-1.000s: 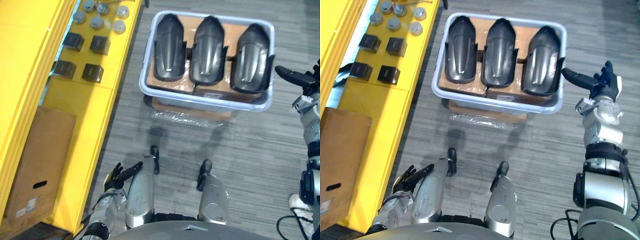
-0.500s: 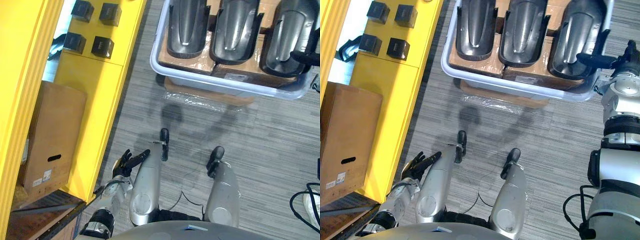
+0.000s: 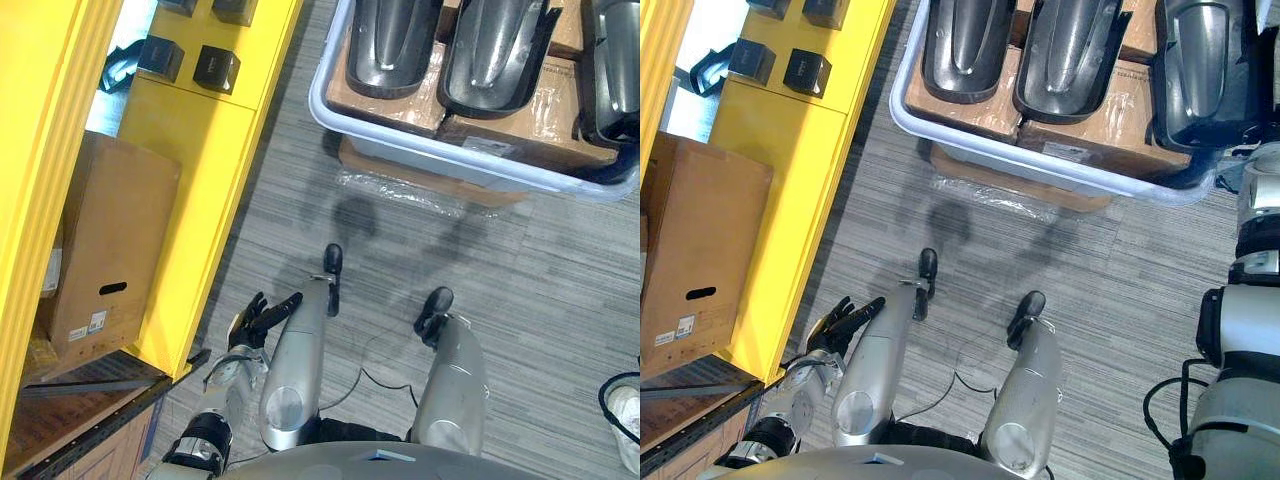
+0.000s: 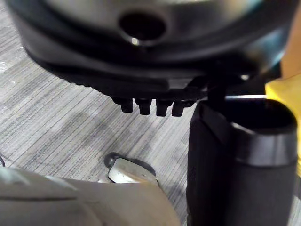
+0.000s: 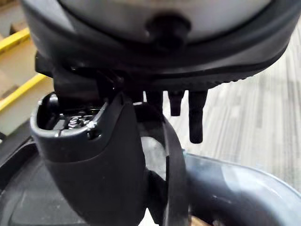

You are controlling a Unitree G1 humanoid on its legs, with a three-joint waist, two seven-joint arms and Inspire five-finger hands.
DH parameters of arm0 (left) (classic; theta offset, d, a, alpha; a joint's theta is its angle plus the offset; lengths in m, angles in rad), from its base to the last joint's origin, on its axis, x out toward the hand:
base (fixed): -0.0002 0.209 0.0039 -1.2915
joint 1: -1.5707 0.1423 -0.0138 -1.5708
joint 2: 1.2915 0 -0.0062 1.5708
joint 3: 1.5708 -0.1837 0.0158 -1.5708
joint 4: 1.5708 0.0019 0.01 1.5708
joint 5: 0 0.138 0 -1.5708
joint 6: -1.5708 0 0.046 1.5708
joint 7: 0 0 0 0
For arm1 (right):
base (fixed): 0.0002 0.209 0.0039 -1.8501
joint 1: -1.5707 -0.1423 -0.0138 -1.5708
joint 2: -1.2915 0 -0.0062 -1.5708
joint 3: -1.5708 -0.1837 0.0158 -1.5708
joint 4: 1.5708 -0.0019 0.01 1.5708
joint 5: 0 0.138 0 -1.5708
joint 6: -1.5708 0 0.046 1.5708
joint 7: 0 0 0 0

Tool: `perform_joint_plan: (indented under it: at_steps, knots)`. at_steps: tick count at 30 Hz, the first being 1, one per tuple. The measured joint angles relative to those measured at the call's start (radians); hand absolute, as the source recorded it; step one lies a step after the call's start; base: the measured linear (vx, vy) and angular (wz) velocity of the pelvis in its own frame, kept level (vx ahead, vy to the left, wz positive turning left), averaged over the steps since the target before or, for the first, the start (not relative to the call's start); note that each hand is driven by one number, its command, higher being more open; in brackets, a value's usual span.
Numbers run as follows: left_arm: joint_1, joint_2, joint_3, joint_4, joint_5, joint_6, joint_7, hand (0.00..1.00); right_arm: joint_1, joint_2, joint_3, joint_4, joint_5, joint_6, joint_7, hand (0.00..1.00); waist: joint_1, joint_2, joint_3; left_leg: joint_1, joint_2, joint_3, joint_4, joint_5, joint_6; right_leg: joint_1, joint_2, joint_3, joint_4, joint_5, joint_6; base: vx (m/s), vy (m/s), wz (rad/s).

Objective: Walk over and take three plastic housings, then place them on the shelf

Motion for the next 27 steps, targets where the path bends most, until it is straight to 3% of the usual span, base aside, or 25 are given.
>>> perform_joint_plan:
  at_steps: [3, 9, 13, 16, 20, 23, 27]
  knots:
    - [0.001, 0.005, 0.004, 0.000, 0.003, 0.002, 0.000, 1.00, 0.003, 0.041, -0.004, 0.003, 0.000, 0.008, -0.007, 0.00, -0.002, -0.009, 0.004, 0.026, 0.015, 0.001, -0.004, 0.002, -0.006, 0.024, 0.014, -0.002, -0.004, -0.002, -0.005, 0.01, -0.062, -0.06]
    - [0.007, 0.017, 0.003, 0.005, 0.005, 0.002, 0.008, 1.00, 0.053, 0.141, -0.069, 0.013, 0.016, -0.005, -0.130, 0.00, -0.017, -0.036, 0.002, 0.102, 0.017, 0.001, -0.079, 0.022, -0.009, 0.098, 0.026, -0.021, -0.058, 0.000, -0.003, 0.01, -0.041, 0.05]
    - [0.030, 0.029, 0.004, -0.004, 0.005, -0.005, 0.024, 1.00, 0.086, 0.212, -0.152, 0.012, 0.016, -0.036, -0.210, 0.00, -0.025, -0.069, 0.002, 0.186, 0.016, 0.012, -0.134, 0.040, -0.023, 0.171, 0.028, -0.027, -0.097, 0.003, -0.001, 0.07, -0.036, 0.01]
    - [0.062, 0.032, -0.007, -0.034, 0.006, -0.019, 0.025, 1.00, 0.104, 0.221, -0.206, 0.005, 0.004, -0.110, -0.291, 0.00, -0.038, -0.075, 0.003, 0.276, 0.013, 0.011, -0.200, 0.056, -0.030, 0.269, 0.032, -0.055, -0.159, 0.013, 0.003, 0.09, -0.026, 0.09]
    - [0.117, 0.035, -0.006, -0.093, 0.009, -0.018, 0.025, 1.00, 0.112, 0.221, -0.245, -0.077, -0.025, -0.149, -0.371, 0.00, -0.060, -0.092, 0.001, 0.379, 0.012, 0.013, -0.285, 0.077, -0.035, 0.375, 0.055, -0.069, -0.253, 0.040, 0.009, 0.09, -0.021, 0.03]
    - [0.162, 0.037, -0.004, -0.126, 0.039, -0.016, 0.018, 1.00, 0.176, 0.221, -0.281, -0.206, -0.066, -0.207, -0.424, 0.00, -0.078, -0.130, -0.040, 0.453, 0.012, 0.019, -0.353, 0.085, -0.040, 0.457, 0.074, -0.082, -0.343, 0.060, 0.015, 0.11, -0.017, 0.01]
    - [0.198, 0.046, 0.007, -0.162, 0.041, 0.011, 0.006, 1.00, 0.280, 0.242, -0.339, -0.303, -0.119, -0.240, -0.454, 0.00, -0.079, -0.185, -0.118, 0.516, 0.014, 0.042, -0.385, 0.086, -0.042, 0.543, 0.090, -0.087, -0.438, 0.091, 0.022, 0.13, -0.012, -0.05]
